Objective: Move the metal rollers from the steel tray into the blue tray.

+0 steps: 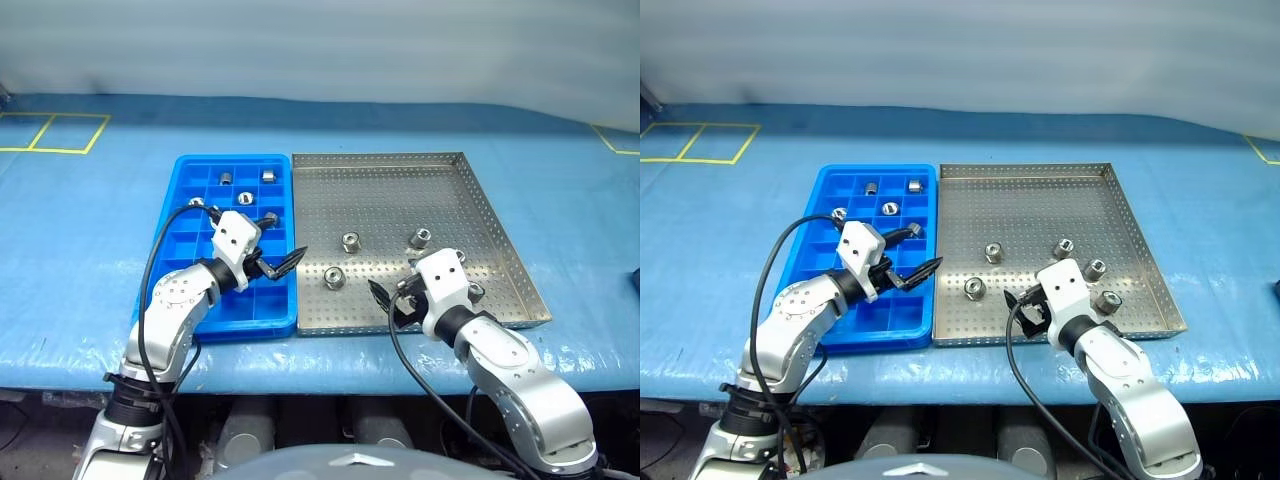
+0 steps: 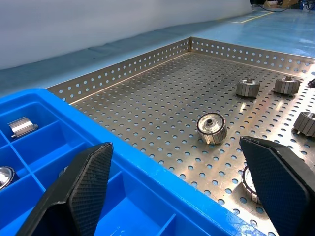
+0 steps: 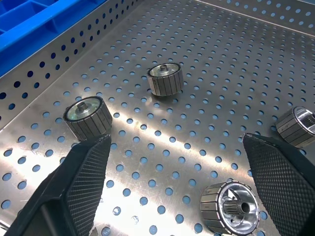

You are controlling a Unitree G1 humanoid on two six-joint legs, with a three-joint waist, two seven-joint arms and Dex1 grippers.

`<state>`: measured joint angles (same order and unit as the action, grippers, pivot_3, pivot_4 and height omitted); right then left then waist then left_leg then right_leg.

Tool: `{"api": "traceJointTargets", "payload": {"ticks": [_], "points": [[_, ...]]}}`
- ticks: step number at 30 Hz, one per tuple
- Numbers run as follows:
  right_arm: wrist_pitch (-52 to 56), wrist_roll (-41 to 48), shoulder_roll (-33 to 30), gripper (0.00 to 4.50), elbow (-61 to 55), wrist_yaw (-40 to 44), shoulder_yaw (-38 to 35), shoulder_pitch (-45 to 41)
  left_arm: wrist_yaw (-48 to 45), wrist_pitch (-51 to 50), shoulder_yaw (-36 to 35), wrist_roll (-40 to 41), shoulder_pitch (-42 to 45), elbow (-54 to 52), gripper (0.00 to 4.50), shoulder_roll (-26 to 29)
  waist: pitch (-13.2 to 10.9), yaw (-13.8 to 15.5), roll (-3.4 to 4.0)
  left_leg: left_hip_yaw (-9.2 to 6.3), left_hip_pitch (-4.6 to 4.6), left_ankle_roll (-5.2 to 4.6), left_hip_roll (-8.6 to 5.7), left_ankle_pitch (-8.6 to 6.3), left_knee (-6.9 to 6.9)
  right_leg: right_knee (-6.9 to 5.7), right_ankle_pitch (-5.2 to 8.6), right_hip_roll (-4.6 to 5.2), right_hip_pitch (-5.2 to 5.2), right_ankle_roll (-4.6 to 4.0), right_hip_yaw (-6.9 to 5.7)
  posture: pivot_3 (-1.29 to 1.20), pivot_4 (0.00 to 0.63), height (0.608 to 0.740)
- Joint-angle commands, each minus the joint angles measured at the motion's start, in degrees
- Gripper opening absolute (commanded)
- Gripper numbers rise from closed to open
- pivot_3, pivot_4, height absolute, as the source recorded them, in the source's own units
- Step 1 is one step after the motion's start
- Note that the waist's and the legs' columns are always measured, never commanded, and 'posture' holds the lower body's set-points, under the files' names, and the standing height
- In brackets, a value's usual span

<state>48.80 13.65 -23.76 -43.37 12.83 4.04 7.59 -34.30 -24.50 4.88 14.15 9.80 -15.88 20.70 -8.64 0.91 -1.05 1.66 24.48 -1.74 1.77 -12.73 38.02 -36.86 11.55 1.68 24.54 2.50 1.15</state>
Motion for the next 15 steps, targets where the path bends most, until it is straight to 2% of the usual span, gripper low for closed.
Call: {"api": "traceJointTargets", "payload": {"ticks": [1,15], "points": [[-0.6,-0.4,-0.1,4.5,-1.3,0.1,-0.3,-0.6,-0.2,0.2,-0.3,0.8,1.1,-2.5,4.48,0.4,0.0,0.0,0.0,0.0,0.0,0.0,0.0,0.0,0.0,0.0,0.0,0.0,0.0,0.0,0.0,0.07,0.15,0.74],[-0.7,-0.5,0.0,4.5,-1.5,0.1,-0.2,-0.3,-0.6,0.0,-0.6,1.0,1.7,-2.1,4.48,1.1,0.0,0.0,0.0,0.0,0.0,0.0,0.0,0.0,-0.01,0.01,0.0,0.0,0.0,0.0,0.0,0.06,0.15,0.74]]}}
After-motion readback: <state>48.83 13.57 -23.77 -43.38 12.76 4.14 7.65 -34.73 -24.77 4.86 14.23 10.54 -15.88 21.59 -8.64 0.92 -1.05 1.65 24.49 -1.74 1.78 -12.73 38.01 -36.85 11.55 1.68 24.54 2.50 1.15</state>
